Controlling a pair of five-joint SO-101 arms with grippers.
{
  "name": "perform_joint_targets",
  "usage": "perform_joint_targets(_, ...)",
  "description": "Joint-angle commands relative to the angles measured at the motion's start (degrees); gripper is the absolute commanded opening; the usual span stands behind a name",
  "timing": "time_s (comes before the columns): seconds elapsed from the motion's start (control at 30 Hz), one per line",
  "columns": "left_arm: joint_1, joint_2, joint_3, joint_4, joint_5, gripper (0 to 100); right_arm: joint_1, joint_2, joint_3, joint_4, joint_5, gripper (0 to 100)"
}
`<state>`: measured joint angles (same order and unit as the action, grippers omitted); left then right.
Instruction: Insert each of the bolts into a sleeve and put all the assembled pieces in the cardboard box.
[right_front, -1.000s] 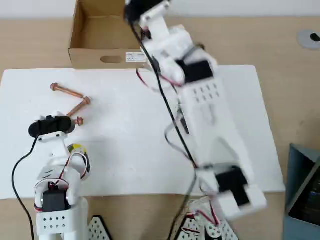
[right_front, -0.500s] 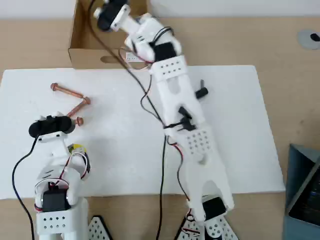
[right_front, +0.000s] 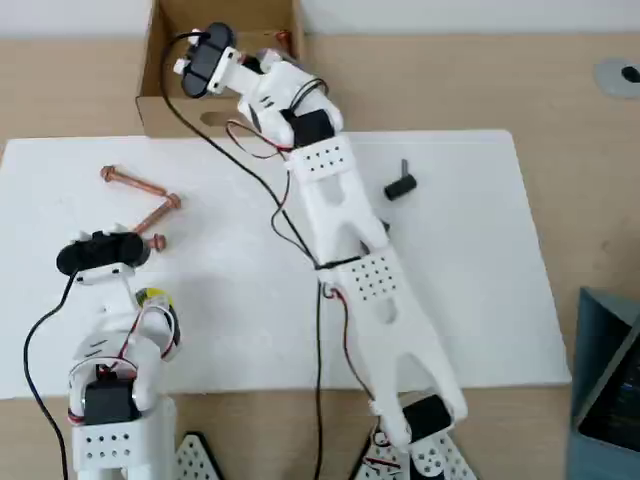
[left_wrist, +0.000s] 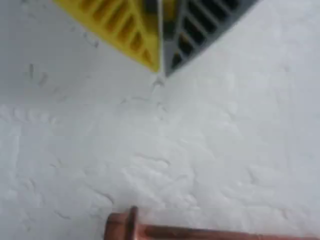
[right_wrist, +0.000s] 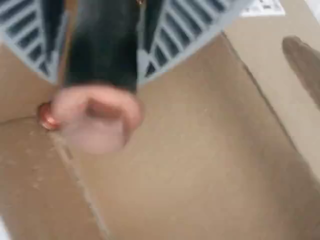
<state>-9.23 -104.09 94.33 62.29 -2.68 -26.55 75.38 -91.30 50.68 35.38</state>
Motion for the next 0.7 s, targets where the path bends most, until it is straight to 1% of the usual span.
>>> perform_joint_targets(0.0, 0.0, -0.5, -0.4, -1.0, -0.5, 0, -0.9, -1.5, -3.6, -1.5, 0.4, 13.1)
perform_joint_targets(0.2, 0.0, -0.5, -0.4, -0.9, -0.5, 0, -0.8, -2.0, -4.1, -1.1, 0.3, 13.1)
perform_joint_targets(0.27, 0.0, -0.5, -0.4, -0.9, -0.5, 0, -0.8, -3.6, -4.1, 0.4, 0.3, 13.1)
perform_joint_targets(0.33, 0.0, -0.5, -0.4, -0.9, -0.5, 0, -0.8, -5.8, -4.1, 3.7, 0.0, 13.1)
perform_joint_targets(0.47, 0.0, -0.5, -0.4, -0.9, -0.5, 0, -0.2, -11.8, -4.1, 10.8, -5.2, 13.0)
perform_joint_targets(0.57, 0.0, -0.5, -0.4, -0.8, -0.5, 0, 0.2, -16.1, -4.0, 16.8, -6.9, 12.6)
perform_joint_targets(0.67, 0.0, -0.5, -0.4, -0.8, -0.5, 0, 0.7, -19.7, -4.1, 23.3, -6.9, 6.1)
